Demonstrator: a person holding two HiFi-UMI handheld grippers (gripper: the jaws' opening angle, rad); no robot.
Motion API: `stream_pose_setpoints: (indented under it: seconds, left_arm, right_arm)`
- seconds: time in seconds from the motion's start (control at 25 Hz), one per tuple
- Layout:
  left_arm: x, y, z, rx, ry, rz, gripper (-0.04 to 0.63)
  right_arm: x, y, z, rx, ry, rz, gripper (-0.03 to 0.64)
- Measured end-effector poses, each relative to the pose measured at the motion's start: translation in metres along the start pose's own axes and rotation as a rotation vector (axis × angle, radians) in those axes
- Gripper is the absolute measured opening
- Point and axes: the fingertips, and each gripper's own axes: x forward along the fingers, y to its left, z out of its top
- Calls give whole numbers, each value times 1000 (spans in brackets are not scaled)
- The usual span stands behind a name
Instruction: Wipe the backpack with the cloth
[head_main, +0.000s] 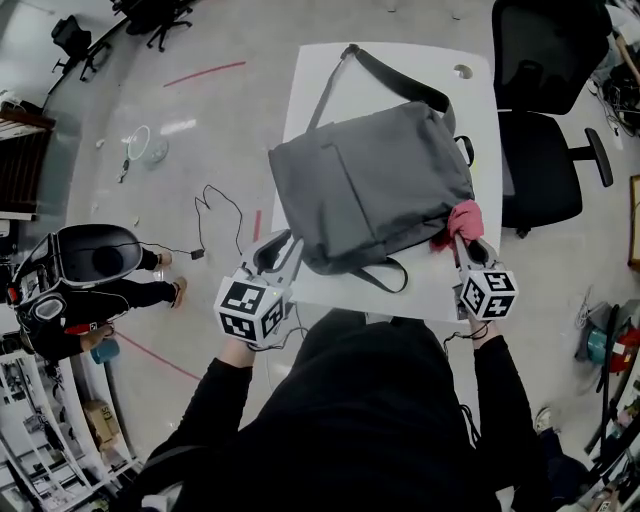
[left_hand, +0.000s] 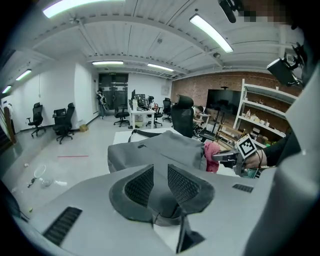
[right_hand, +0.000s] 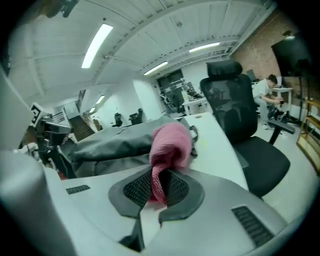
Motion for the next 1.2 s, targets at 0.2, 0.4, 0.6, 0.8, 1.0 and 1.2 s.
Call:
stream_pose_setpoints:
  seconds: [0.2, 0.4, 0.6, 0.8, 1.0, 1.2]
  left_arm:
    - [2, -10, -6, -7, 10, -16, 97]
    - [-3, -15, -4, 1, 10, -22, 97]
    - [-4, -18, 3, 14, 2, -24, 97]
    - [1, -30, 18, 55, -20, -46, 97]
    - [24, -65, 39, 85, -42, -118, 98]
    - [59, -118, 65, 200, -52, -210, 103]
  right_arm:
    - [18, 153, -19, -170, 67, 375, 40]
    - [-3, 279, -30, -362, 124, 780, 40]
    - [-4, 289, -33, -338, 124, 859, 40]
    - [19, 193, -14, -248, 100, 607, 40]
    - [19, 82, 7, -209, 67, 365, 40]
    - [2, -22, 31, -91, -17, 61, 40]
